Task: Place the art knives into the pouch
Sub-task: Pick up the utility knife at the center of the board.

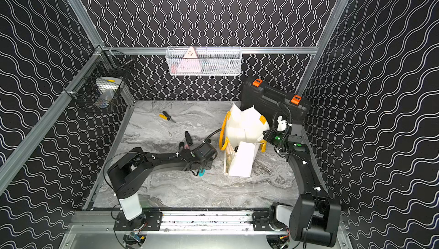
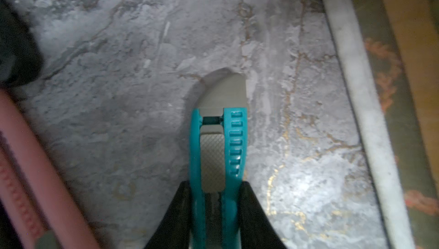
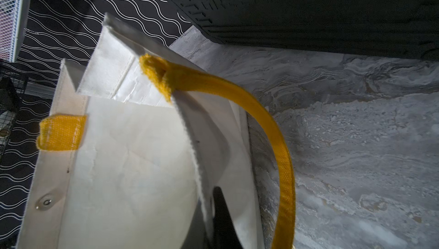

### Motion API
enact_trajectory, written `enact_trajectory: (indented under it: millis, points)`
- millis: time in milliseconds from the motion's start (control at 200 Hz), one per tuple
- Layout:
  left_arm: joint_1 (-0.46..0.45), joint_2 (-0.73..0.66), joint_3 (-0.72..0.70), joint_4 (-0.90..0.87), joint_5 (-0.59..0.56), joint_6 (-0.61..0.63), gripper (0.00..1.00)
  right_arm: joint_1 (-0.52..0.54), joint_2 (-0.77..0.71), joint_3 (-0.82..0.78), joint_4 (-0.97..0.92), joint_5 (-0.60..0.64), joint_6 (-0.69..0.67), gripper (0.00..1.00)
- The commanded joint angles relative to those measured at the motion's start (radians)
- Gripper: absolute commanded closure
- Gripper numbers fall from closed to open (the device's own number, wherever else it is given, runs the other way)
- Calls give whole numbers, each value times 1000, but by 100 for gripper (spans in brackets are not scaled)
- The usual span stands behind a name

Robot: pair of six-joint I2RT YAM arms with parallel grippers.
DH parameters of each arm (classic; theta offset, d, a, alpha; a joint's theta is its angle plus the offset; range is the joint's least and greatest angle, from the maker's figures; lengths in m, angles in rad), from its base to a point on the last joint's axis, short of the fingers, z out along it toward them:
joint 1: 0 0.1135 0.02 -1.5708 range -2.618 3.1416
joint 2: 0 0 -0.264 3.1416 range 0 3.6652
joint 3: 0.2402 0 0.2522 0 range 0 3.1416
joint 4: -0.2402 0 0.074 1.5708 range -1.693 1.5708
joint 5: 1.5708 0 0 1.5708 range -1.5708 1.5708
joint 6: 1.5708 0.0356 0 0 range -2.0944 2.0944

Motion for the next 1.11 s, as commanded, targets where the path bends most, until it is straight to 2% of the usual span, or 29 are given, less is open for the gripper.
enact_trajectory:
  millis: [0, 240, 485, 585, 715, 785, 825, 911, 976, 1101]
  points:
    - [41, -5, -48, -123, 50, -2, 73, 1, -8, 4, 2, -2, -13, 100]
    - [79, -12, -77, -132, 28, 20, 67, 1, -10, 5, -4, -4, -14, 100]
    - [93, -5, -83, -137, 54, 35, 61, 1, -5, 12, -1, -18, -15, 100]
    - [92, 4, -86, -152, 58, 37, 47, 1, -8, 18, -5, -20, -14, 100]
    - [93, -16, -112, -151, 58, 39, 39, 1, -18, 22, -3, -30, -11, 100]
    - [93, -20, -111, -168, 58, 40, 28, 1, -16, 25, 1, -34, -9, 100]
    - [92, -20, -109, -175, 62, 38, 17, 1, -13, 26, 2, -38, -9, 100]
    - [93, -42, -129, -154, 95, 28, 3, 1, -14, 22, 16, -51, -3, 100]
    - [93, -65, -158, -124, 121, 22, 2, 1, -14, 19, 20, -55, -1, 100]
    - [93, -61, -156, -139, 102, 39, 2, 1, -18, 18, 25, -61, 0, 100]
